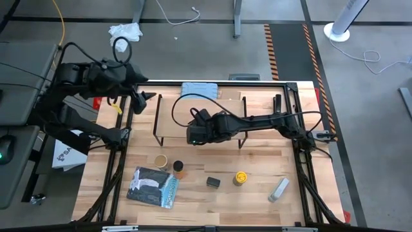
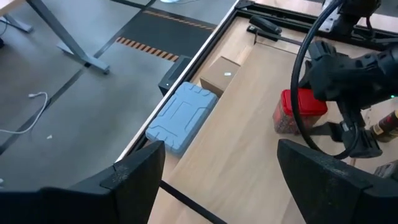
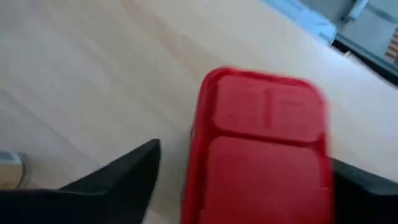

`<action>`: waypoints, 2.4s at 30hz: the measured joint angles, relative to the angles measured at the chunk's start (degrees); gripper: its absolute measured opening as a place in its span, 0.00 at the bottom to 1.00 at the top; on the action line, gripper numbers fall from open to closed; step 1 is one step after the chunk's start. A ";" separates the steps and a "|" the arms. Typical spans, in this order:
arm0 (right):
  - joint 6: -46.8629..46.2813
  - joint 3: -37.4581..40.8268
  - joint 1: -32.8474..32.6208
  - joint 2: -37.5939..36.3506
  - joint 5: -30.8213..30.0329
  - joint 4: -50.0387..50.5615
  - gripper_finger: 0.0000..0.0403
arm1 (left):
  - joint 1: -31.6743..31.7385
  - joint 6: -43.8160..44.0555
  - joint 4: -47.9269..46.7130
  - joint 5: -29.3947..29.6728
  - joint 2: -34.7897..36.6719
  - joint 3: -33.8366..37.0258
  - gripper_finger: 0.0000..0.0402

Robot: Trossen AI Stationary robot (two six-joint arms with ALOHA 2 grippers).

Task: Shelf spices
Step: Remove the red seasoning bottle from the shelf, then move the shelf to the top-center of the table

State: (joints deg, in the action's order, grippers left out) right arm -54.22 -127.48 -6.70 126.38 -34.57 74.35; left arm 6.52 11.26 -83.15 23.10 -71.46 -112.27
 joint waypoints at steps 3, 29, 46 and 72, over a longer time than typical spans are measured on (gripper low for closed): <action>-0.93 -0.06 -0.07 -0.26 -0.40 0.94 0.47 | 0.00 0.16 0.04 0.02 -0.56 0.00 0.77; -51.74 16.38 -39.60 -17.44 12.73 11.88 0.46 | -1.51 0.13 3.40 1.65 2.47 0.00 0.77; -48.24 50.85 -42.16 -17.09 8.54 -30.77 0.46 | -1.51 2.15 3.74 3.19 2.47 0.00 0.77; -27.40 41.11 -41.24 -22.83 21.29 -15.52 0.84 | -1.60 4.73 0.92 -0.45 2.47 0.00 0.76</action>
State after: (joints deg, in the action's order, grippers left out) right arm -81.62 -86.38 -47.94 103.55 -13.28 58.82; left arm 4.93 15.99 -82.23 22.65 -68.99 -112.27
